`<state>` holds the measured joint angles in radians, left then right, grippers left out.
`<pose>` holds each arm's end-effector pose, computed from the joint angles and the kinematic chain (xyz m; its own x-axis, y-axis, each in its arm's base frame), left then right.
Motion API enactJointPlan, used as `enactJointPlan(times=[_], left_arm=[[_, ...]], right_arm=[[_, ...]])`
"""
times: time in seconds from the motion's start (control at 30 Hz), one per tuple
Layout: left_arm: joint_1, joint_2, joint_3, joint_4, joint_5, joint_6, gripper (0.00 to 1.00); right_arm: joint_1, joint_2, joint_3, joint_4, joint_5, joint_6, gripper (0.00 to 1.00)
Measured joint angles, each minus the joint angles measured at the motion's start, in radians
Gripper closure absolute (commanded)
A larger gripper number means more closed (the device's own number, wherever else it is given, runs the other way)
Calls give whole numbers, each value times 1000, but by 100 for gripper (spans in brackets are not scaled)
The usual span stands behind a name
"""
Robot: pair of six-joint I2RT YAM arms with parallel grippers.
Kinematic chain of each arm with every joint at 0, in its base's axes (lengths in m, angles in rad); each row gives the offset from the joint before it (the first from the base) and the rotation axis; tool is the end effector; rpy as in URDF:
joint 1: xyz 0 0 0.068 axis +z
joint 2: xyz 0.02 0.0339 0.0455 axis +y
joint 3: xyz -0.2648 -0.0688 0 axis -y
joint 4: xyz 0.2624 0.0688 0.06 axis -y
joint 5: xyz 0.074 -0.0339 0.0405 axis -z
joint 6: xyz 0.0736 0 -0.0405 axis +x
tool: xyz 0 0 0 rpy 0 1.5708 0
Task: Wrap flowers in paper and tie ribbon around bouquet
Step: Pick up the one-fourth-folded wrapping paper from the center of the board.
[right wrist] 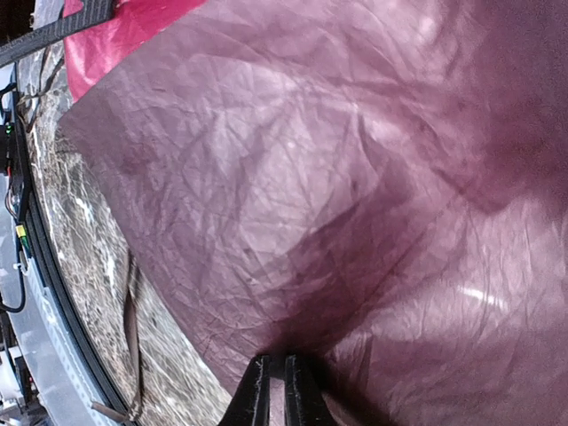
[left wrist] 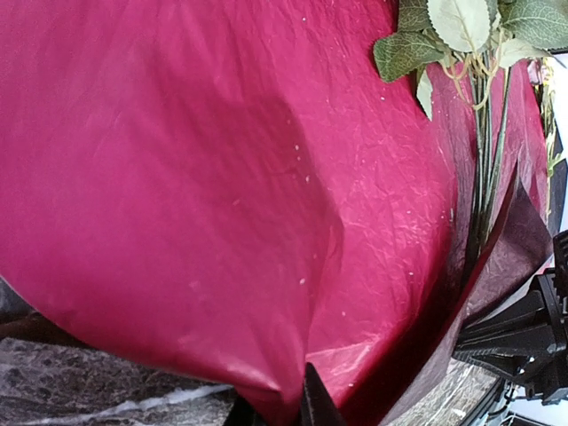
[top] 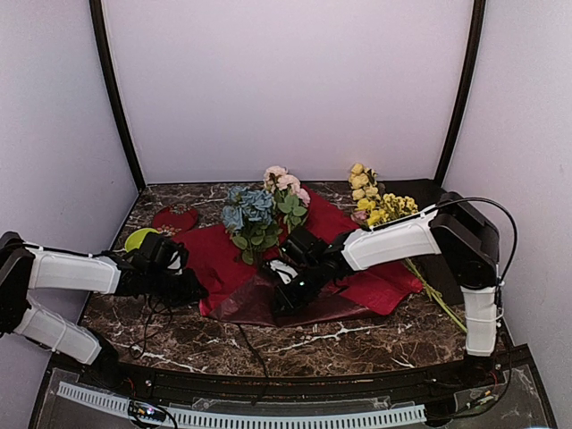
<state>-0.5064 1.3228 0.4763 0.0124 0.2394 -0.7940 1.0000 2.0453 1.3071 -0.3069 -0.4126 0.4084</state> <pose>0.2290 -0.1470 0.1057 -0.8895 -0.2989 -0.3457 -0.0340 0.7976 -0.6023 0.2164 0.3916 0.0945 -0.7782 -0.5387 -0.3228 -0.6216 0.5879 0.5176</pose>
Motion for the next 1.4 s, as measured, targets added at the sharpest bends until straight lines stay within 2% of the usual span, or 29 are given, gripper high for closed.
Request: enactJointPlan(times=[0.2,0.37,0.67,0.83,0.93,1.4], left_arm=[[0,-38,0,-11,-25,16,93],[0,-46,9,-19,-35,42,83],[0,-46,32,-40,-59,97,81],[0,-46,34,-44,-69,120,89],[0,-44,34,-44,-74,129,100],[-29,-54,105,-82,-77,198,100]], right_arm=[[1,48,86,-30,-14,-15,92],[2,71,129,-55,-13,-26,92],[7,71,152,-80,-6,-48,92],[18,71,185,-84,-15,-61,91],[18,72,199,-85,-17,-64,91],[-19,179,243,-26,-96,-29,92]])
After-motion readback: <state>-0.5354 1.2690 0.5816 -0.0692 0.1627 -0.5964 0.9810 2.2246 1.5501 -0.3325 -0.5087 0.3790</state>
